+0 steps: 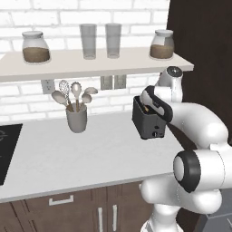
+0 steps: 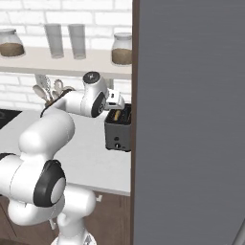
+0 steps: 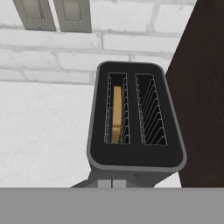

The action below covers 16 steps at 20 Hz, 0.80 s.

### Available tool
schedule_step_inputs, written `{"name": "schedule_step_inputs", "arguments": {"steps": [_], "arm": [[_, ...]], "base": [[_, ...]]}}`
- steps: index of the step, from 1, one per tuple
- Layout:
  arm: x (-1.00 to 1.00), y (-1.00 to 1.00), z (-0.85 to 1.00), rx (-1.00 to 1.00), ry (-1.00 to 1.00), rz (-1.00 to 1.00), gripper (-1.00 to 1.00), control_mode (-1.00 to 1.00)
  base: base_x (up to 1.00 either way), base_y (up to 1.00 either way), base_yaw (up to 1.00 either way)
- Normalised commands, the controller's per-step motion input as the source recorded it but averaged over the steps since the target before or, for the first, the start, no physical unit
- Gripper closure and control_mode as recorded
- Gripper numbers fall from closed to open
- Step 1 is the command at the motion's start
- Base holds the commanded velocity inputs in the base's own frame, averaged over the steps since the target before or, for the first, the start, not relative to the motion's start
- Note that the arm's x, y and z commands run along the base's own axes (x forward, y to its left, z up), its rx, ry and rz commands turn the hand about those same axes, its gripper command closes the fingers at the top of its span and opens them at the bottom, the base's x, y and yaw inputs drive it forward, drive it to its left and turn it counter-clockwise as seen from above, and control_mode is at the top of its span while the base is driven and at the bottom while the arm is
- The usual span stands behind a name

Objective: Start the toaster. Once the lever pops up, take the bread to the plate on the dining counter.

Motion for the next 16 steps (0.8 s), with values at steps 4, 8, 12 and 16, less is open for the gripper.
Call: {"name": "schedule_step_inputs", "arguments": {"steps": [4,8,12,16], "arm": [[0.01,0.00,0.00,0.00,0.00,0.00,1.00,-1.00],[0.02,-0.01,0.00,0.00,0.00,0.00,1.00,-1.00],[0.00,-0.01,0.00,0.00,0.00,0.00,1.00,-1.00],[0.00,0.00,0.00,0.00,0.00,0.00,-1.00,-1.00]], "base": [[0.00,0.00,0.00],[0.00,0.00,0.00],[0.00,0.00,0.00],[0.00,0.00,0.00]]}}
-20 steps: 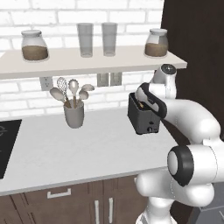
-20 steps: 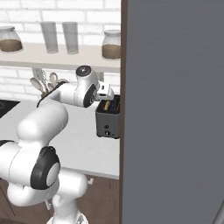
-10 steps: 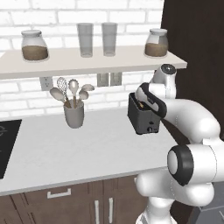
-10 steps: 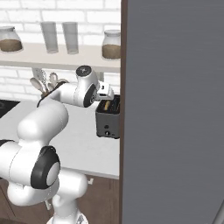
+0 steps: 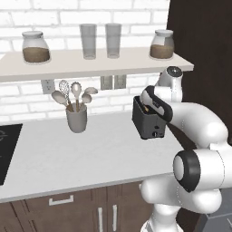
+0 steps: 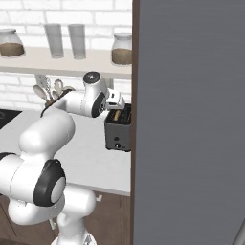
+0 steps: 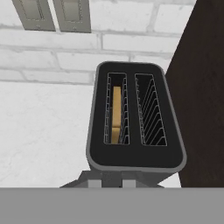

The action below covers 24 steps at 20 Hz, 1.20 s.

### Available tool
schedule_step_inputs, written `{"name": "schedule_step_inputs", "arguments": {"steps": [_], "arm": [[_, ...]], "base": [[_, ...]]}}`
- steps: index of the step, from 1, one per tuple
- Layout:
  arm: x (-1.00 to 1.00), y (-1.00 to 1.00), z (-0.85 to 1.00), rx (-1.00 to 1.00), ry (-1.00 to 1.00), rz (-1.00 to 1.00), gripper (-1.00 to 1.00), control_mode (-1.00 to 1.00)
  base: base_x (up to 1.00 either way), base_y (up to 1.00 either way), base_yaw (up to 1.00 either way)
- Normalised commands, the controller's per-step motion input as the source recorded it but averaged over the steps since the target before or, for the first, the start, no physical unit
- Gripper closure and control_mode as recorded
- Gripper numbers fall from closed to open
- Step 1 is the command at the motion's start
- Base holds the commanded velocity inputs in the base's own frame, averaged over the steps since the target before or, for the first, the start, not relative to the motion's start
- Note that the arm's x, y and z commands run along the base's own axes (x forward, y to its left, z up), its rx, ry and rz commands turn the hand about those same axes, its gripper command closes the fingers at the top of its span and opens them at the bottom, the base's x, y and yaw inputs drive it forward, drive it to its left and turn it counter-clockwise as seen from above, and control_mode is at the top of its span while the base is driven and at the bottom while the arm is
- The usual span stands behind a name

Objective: Start the toaster. Once the lever pops up, take the bread to the plate on the dining counter.

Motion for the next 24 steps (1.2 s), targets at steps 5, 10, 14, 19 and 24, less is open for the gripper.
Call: {"name": "schedule_step_inputs", "arguments": {"steps": [5,10,14,19,24], "arm": [[0.00,0.00,0.00,0.00,0.00,0.00,-1.00,-1.00],[0.00,0.00,0.00,0.00,0.00,0.00,-1.00,-1.00],[0.00,0.00,0.00,0.00,0.00,0.00,-1.00,-1.00],[0.00,0.00,0.00,0.00,0.00,0.00,-1.00,-1.00],[0.00,0.00,0.00,0.00,0.00,0.00,-1.00,-1.00]], "base": [[0.00,0.00,0.00],[0.00,0.00,0.00],[0.00,0.00,0.00],[0.00,0.00,0.00],[0.00,0.00,0.00]]}}
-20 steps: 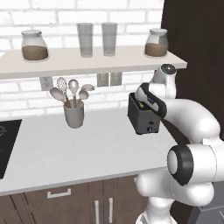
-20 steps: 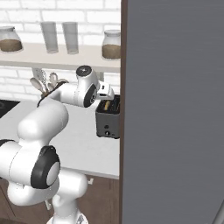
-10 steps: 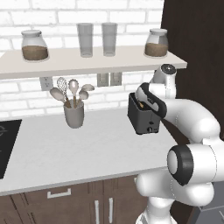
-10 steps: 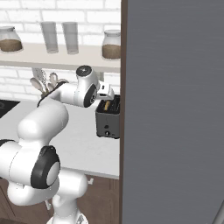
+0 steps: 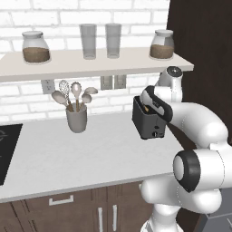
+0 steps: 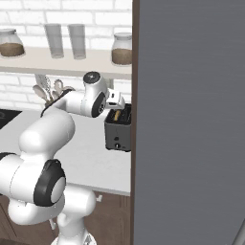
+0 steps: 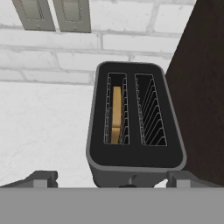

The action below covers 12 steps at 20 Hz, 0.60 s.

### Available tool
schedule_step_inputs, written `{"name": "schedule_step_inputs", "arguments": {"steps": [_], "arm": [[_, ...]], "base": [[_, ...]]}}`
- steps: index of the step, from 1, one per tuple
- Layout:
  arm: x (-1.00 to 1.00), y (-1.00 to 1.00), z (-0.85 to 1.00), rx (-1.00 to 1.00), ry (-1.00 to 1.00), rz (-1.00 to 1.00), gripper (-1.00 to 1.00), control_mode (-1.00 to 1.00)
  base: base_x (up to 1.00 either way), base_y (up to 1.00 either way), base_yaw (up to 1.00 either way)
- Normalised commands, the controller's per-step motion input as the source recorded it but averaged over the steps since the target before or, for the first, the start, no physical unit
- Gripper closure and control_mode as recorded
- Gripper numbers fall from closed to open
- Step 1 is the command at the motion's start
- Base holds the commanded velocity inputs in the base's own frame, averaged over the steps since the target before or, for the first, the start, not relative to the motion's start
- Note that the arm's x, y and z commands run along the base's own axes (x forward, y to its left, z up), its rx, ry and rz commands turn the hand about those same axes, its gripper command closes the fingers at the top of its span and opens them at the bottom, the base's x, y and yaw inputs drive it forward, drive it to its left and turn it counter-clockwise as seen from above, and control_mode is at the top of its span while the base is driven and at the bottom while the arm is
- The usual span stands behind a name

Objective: Start the toaster. Once the lever pops up, take the bread to the plate on the dining counter.

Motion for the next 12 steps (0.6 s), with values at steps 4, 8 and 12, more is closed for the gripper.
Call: {"name": "schedule_step_inputs", "arguments": {"steps": [4,8,12], "arm": [[0.00,0.00,0.00,0.00,0.00,0.00,-1.00,-1.00],[0.00,0.00,0.00,0.00,0.00,0.00,-1.00,-1.00],[0.00,0.00,0.00,0.00,0.00,0.00,-1.00,-1.00]], "base": [[0.00,0.00,0.00],[0.00,0.00,0.00],[0.00,0.00,0.00]]}}
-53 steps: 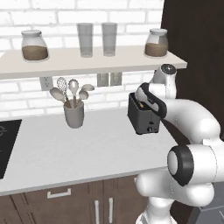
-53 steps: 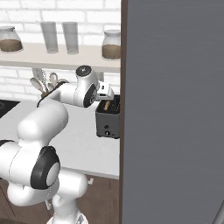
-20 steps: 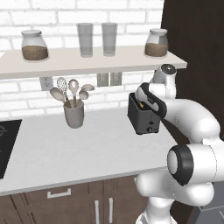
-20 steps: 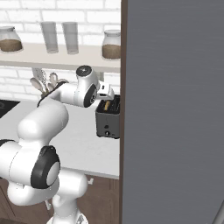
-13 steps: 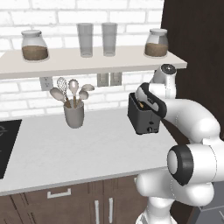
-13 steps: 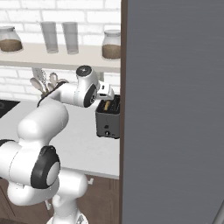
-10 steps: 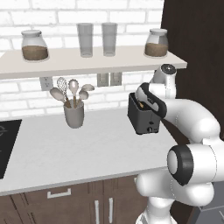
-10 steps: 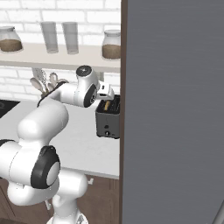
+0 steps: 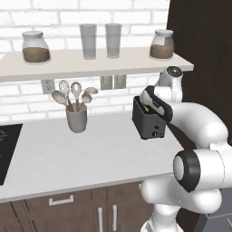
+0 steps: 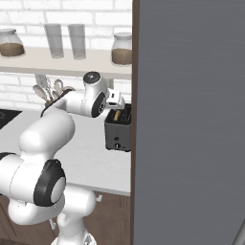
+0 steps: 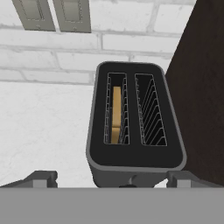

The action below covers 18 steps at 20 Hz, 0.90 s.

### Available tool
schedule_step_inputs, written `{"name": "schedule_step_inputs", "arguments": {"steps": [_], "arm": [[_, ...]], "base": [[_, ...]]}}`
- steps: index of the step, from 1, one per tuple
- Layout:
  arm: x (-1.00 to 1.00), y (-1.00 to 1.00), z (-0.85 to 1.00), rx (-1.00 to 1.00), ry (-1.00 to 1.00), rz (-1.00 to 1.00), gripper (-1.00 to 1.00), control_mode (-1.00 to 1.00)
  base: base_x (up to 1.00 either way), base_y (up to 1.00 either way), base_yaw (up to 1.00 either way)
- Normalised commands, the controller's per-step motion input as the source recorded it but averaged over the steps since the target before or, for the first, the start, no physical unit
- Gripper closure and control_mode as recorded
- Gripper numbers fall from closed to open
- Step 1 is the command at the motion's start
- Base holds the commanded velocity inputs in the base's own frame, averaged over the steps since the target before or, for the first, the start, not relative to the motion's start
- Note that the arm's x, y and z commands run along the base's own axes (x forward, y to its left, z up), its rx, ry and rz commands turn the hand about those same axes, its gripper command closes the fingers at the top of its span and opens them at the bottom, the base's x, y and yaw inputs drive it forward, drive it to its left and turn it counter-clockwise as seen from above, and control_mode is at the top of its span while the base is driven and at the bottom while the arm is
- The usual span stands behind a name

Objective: Start the toaster. Once the lever pops up, take the bread to the plate on the dining counter.

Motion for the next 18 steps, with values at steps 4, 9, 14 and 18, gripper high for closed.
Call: {"name": "schedule_step_inputs", "arguments": {"steps": [4,9,14,18], "arm": [[0.00,0.00,0.00,0.00,0.00,0.00,-1.00,-1.00],[0.00,0.00,0.00,0.00,0.00,0.00,-1.00,-1.00],[0.00,0.00,0.00,0.00,0.00,0.00,-1.00,-1.00],[0.00,0.00,0.00,0.00,0.00,0.00,-1.00,-1.00]], "base": [[0.00,0.00,0.00],[0.00,0.00,0.00],[0.00,0.00,0.00],[0.00,0.00,0.00]]}}
